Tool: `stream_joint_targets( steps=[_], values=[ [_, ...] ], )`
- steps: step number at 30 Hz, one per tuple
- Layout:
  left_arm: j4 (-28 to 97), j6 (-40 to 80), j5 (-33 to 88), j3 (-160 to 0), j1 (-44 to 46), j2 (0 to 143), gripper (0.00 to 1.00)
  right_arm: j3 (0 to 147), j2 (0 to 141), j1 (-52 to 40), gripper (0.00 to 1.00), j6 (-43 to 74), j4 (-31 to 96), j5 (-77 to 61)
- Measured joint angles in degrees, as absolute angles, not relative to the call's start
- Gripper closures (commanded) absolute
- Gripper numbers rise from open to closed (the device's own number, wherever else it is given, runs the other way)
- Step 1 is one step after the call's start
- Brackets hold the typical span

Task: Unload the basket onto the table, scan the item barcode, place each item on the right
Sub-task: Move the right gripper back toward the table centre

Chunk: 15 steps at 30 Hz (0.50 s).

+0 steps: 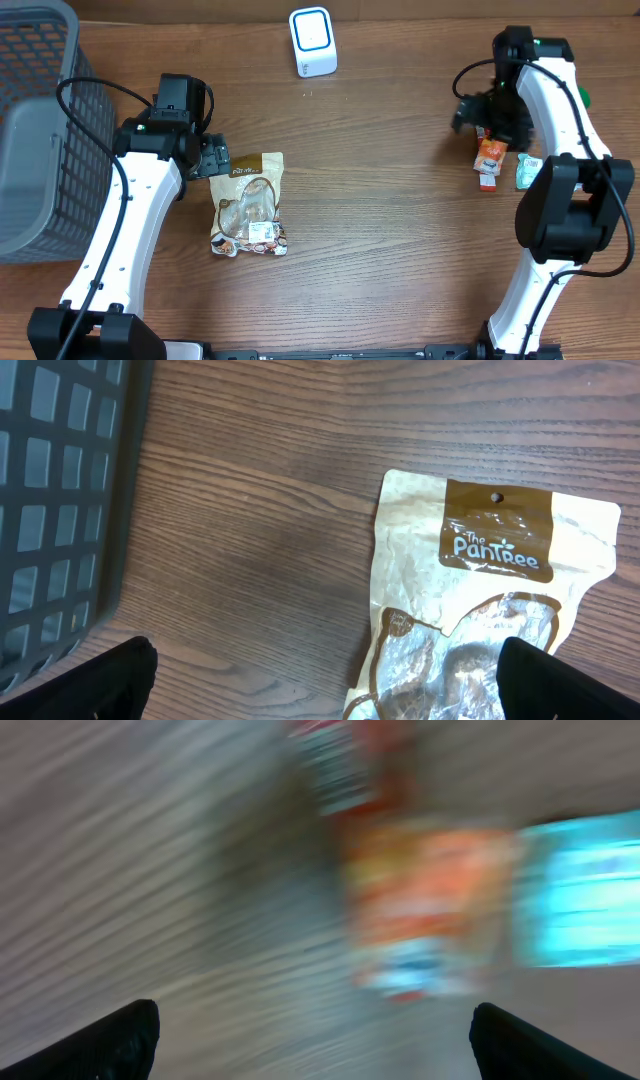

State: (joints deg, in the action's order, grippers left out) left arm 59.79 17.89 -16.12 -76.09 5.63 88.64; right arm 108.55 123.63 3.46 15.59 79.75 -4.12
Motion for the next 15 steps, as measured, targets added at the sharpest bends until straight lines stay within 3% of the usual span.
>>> stream_joint_targets(
  steps=[3, 8, 15],
  values=[
    [59.8, 17.9, -16.1, -76.1, 5.6, 88.6, 0.0, 108.6, 123.6, 1.6, 0.06, 14.5, 80.1, -15.3],
    [59.8, 17.9, -16.1, -76.1, 5.6, 88.6, 0.0, 107.2, 123.6, -4.7, 0.22, 13.7, 76.9, -23.8],
    [59.8, 17.9, -16.1, -76.1, 5.6, 88.6, 0.0, 101.2, 123.7, -16.3, 0.21, 13.8, 67.0, -26.7]
  ],
)
